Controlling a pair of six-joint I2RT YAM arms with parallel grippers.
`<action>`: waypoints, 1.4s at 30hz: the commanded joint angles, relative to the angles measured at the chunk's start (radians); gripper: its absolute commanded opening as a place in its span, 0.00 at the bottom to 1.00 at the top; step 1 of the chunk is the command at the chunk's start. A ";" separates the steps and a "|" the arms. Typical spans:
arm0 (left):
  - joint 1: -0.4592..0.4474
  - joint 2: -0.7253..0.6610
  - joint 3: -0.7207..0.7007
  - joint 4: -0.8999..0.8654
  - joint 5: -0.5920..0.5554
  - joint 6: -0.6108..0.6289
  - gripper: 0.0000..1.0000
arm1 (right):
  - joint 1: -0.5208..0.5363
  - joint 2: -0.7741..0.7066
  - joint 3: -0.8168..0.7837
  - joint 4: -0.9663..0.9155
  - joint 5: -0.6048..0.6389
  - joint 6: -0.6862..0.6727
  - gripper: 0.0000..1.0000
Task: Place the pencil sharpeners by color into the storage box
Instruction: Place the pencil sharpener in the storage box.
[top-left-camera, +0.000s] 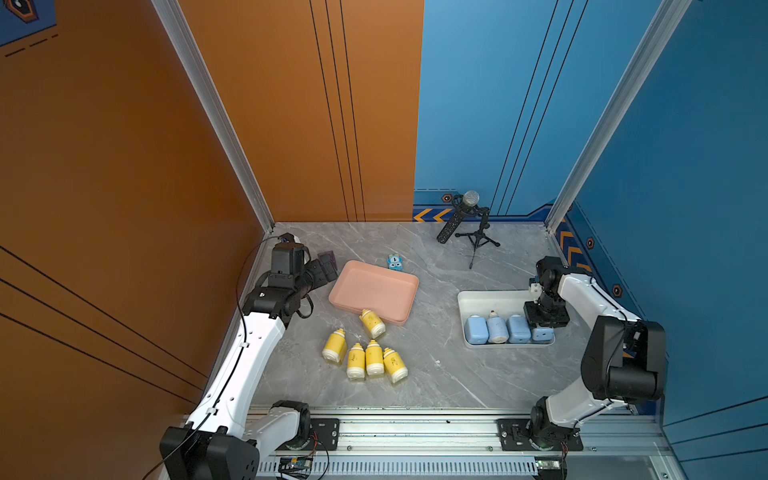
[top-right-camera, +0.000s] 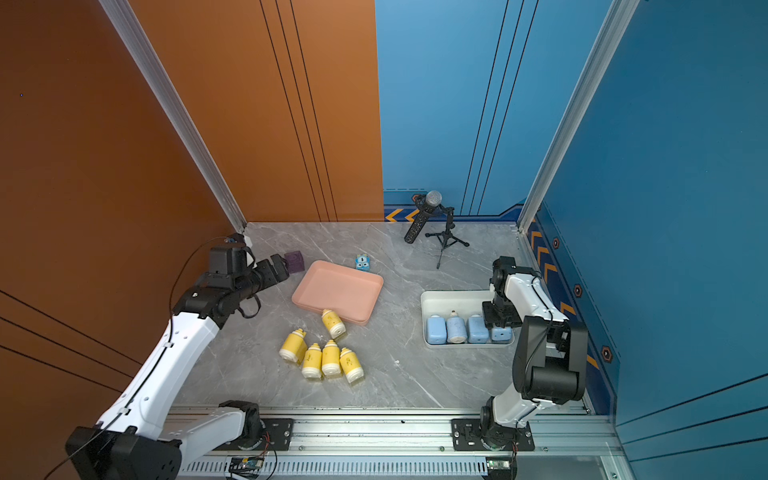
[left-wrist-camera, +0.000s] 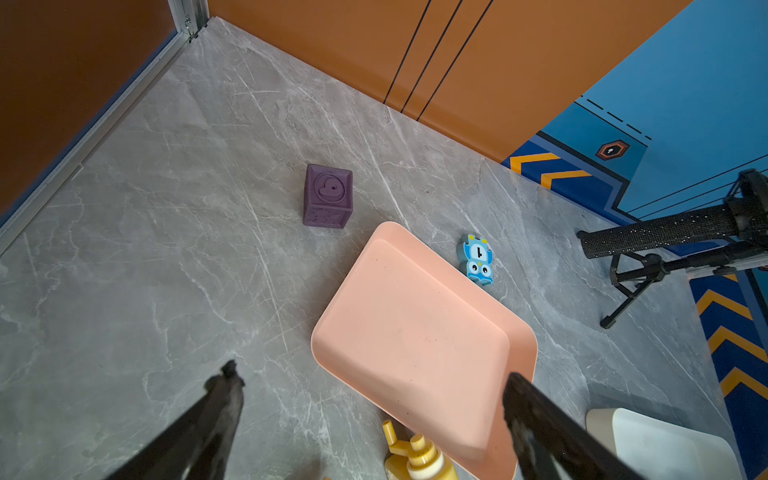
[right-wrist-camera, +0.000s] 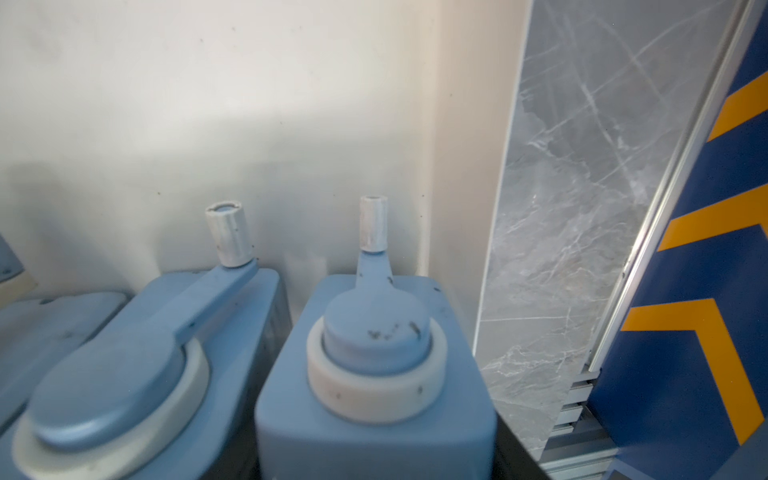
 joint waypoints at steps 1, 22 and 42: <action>0.008 0.000 -0.011 0.020 0.004 0.003 0.98 | 0.007 0.020 -0.004 -0.003 0.006 0.018 0.41; 0.010 0.001 -0.009 0.020 0.005 0.001 0.98 | 0.012 0.055 0.017 -0.037 0.020 0.027 0.52; 0.016 -0.004 -0.010 0.023 0.011 -0.002 0.98 | 0.009 0.039 0.020 -0.037 0.013 0.015 0.51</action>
